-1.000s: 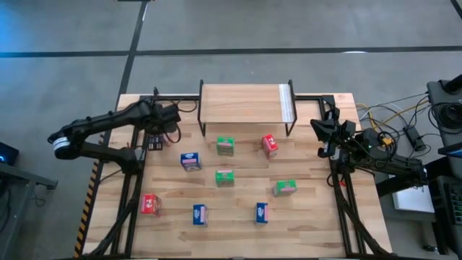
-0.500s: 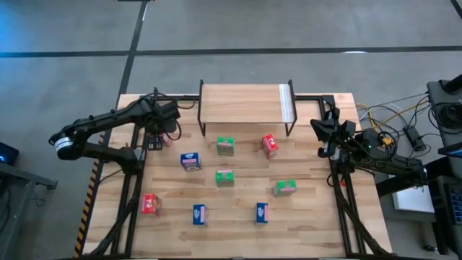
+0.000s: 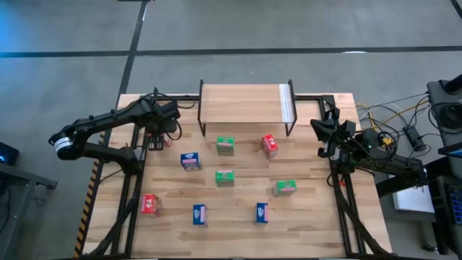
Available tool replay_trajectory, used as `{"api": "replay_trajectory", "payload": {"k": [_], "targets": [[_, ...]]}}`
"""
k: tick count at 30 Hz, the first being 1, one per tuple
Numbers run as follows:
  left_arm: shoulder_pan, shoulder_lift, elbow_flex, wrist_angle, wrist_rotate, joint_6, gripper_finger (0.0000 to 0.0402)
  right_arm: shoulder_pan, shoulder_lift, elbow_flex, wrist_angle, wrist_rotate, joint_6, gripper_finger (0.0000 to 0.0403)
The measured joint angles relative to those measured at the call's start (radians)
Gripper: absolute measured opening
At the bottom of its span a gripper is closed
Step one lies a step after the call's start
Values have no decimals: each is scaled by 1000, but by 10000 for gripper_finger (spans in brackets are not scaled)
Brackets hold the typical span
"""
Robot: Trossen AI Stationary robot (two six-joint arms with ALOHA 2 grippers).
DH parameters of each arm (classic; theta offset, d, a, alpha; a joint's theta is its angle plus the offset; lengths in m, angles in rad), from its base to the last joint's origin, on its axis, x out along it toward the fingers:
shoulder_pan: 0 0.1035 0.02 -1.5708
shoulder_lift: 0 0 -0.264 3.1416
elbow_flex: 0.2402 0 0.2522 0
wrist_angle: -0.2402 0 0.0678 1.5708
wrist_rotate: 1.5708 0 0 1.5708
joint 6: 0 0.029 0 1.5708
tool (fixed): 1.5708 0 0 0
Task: Stack cereal on shelf
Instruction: Put the top left red cereal box on the shelf
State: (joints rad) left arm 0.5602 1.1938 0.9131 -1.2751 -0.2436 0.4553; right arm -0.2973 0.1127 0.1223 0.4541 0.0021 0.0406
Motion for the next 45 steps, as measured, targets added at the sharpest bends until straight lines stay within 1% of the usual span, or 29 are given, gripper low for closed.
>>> {"api": "replay_trajectory", "payload": {"k": [10,15,22,29,34,40,45], "targets": [[0,0,8,-16,0,-18,174,0,0,0,0,0,0,18],[0,0,61,-69,0,-43,174,0,0,0,0,0,0,18],[-1,0,203,-122,0,-105,174,0,0,0,0,0,0,18],[-25,0,390,-191,0,-144,174,0,0,0,0,0,1,18],[-61,0,534,-200,16,-167,174,0,0,0,0,0,1,18],[-111,0,675,-126,68,-193,174,0,0,0,0,0,1,18],[-137,-1,711,76,144,-208,174,0,0,0,0,0,0,18]]}}
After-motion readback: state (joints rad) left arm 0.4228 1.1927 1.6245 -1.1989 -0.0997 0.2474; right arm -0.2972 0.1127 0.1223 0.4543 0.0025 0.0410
